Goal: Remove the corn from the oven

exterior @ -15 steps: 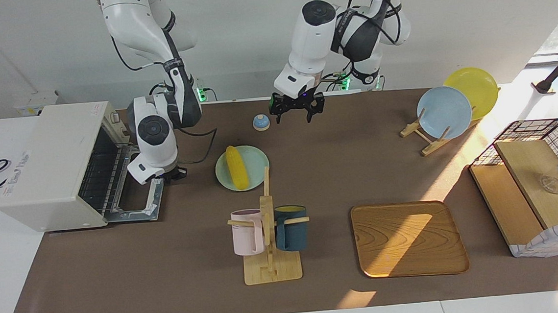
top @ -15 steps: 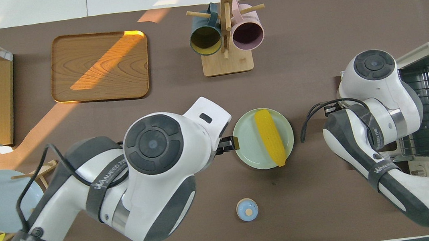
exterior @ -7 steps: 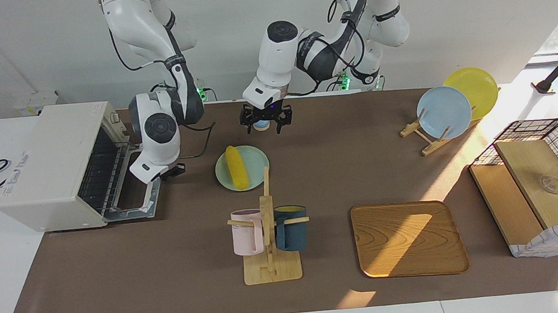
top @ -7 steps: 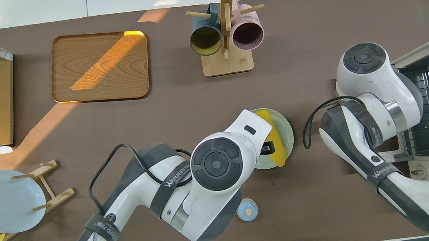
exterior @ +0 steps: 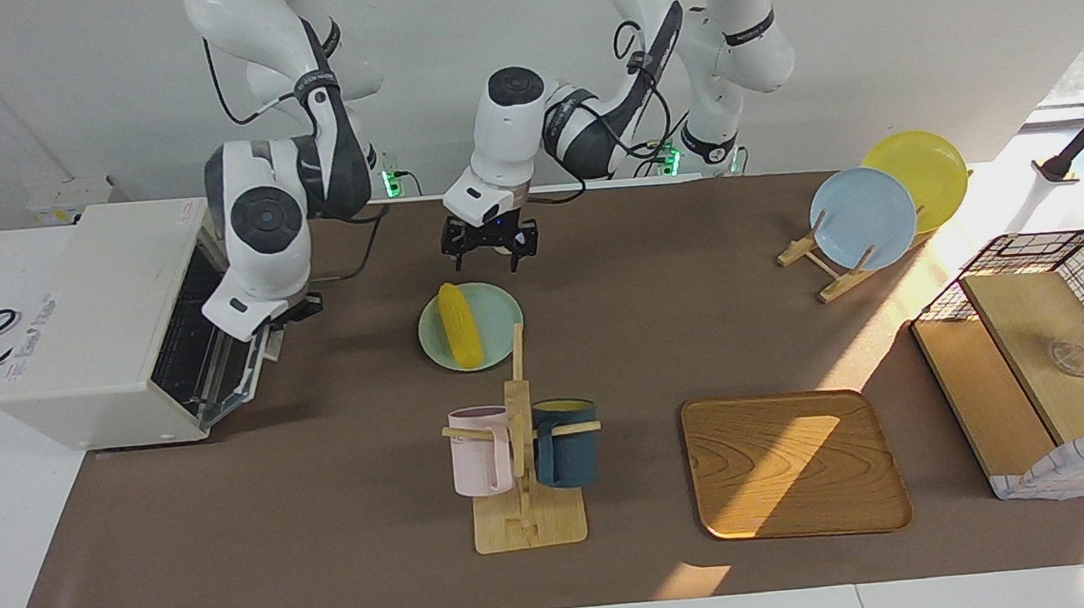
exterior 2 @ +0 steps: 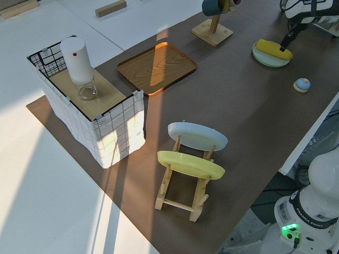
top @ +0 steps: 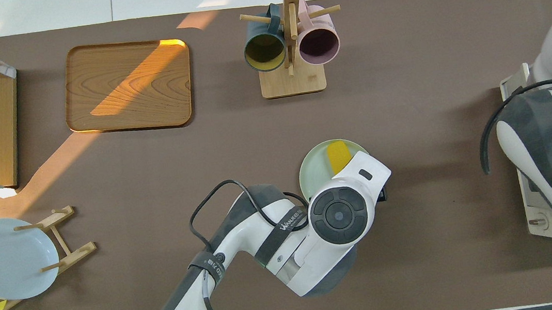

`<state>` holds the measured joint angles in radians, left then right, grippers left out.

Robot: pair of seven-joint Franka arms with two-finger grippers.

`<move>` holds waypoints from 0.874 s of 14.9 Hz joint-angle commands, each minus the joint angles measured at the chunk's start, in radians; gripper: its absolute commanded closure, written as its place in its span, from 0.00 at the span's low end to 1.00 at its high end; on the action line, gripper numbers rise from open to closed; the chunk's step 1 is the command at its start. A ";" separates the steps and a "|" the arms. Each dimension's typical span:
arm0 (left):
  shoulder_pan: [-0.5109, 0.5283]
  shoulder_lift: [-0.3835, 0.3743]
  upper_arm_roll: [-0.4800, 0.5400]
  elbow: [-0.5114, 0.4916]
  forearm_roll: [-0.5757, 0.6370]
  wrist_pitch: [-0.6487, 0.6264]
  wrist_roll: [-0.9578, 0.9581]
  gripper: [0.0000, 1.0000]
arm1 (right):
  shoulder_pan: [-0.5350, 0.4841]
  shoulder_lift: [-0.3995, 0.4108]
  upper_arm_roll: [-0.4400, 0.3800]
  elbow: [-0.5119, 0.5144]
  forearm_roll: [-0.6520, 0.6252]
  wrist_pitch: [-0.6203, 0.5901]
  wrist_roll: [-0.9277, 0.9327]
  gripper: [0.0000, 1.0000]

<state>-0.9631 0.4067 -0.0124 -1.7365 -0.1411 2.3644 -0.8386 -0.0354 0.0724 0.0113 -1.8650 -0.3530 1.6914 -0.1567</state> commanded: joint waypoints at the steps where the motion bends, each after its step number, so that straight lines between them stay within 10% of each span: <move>1: -0.016 0.072 0.020 0.080 0.020 0.025 -0.010 0.00 | -0.031 -0.031 0.013 -0.002 -0.017 -0.018 -0.058 1.00; 3: -0.014 0.078 0.020 0.069 0.044 0.038 -0.010 0.00 | -0.029 -0.057 0.012 0.077 0.069 -0.085 -0.058 0.96; 6: -0.014 0.103 0.020 0.065 0.054 0.061 -0.011 0.00 | -0.037 -0.074 0.010 0.216 0.135 -0.215 -0.076 0.62; 8: -0.019 0.144 0.023 0.069 0.052 0.075 -0.017 0.00 | -0.035 -0.097 0.010 0.234 0.216 -0.233 -0.078 0.07; 13: -0.029 0.159 0.029 0.065 0.055 0.090 -0.017 0.00 | -0.021 -0.100 0.018 0.239 0.299 -0.194 -0.061 0.00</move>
<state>-0.9692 0.5565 -0.0064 -1.6819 -0.1035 2.4437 -0.8386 -0.0544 -0.0404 0.0275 -1.6375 -0.0779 1.4759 -0.2093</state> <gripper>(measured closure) 0.000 0.141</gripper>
